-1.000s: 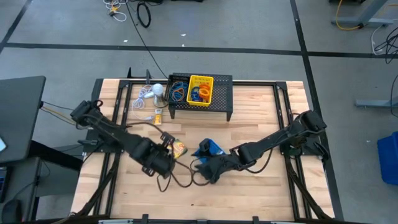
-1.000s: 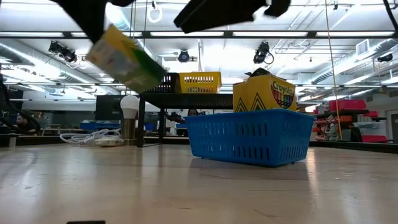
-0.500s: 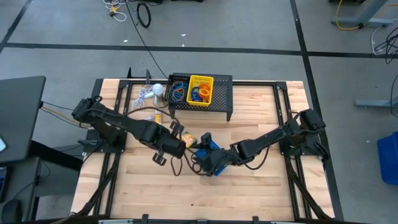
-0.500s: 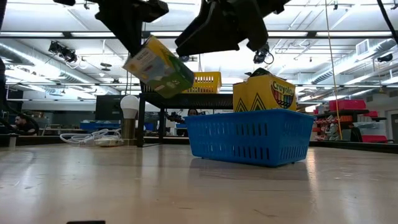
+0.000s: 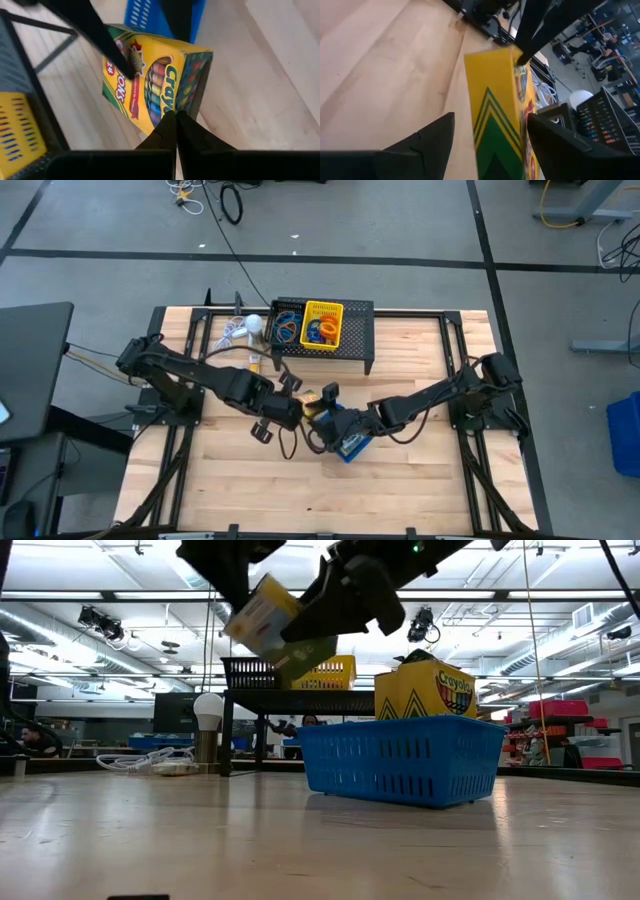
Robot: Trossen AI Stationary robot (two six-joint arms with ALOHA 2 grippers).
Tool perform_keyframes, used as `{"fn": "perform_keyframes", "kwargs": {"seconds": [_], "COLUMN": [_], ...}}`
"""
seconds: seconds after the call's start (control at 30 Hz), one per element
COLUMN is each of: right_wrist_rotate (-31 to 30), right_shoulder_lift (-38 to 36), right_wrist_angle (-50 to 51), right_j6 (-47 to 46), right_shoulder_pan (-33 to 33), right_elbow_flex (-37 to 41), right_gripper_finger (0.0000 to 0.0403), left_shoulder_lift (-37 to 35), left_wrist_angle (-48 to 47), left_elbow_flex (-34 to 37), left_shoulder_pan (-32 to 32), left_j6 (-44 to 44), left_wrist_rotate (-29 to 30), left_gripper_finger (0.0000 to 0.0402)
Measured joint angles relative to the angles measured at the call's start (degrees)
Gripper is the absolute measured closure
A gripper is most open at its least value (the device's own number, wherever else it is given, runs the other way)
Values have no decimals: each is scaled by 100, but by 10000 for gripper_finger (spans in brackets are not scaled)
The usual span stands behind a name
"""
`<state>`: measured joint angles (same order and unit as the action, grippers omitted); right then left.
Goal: Pick & Place Office Desk Supplies
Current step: Put the big yellow crayon box into the blue basket
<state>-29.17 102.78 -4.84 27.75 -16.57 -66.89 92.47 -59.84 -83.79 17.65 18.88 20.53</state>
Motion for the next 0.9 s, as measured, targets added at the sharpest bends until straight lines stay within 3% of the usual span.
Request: {"fn": "perform_keyframes", "kwargs": {"seconds": [0.2,0.3,0.4,0.5,0.53,0.73,0.9], "right_wrist_rotate": [-190,-426,-681,-823,-833,-1031,-1216], "right_shoulder_lift": [-4,-4,-4,-4,-4,-11,2], "right_wrist_angle": [-131,-142,-106,-30,-31,78,93], "right_j6": [13,17,20,32,33,-35,12], "right_shoulder_pan": [106,104,102,96,95,103,125], "right_elbow_flex": [-4,-4,-4,-4,-5,-12,0], "right_gripper_finger": [148,170,222,301,307,305,305], "left_shoulder_lift": [0,0,0,-36,-61,-504,-1249], "left_wrist_angle": [-6,75,124,222,232,320,212], "left_elbow_flex": [-332,-336,-338,-338,-338,-348,-344], "left_shoulder_pan": [-4,-2,-3,26,28,157,306], "left_j6": [145,229,271,338,367,240,-458], "left_wrist_rotate": [2,2,27,70,74,251,456], "left_gripper_finger": [401,401,401,400,398,378,348]}}
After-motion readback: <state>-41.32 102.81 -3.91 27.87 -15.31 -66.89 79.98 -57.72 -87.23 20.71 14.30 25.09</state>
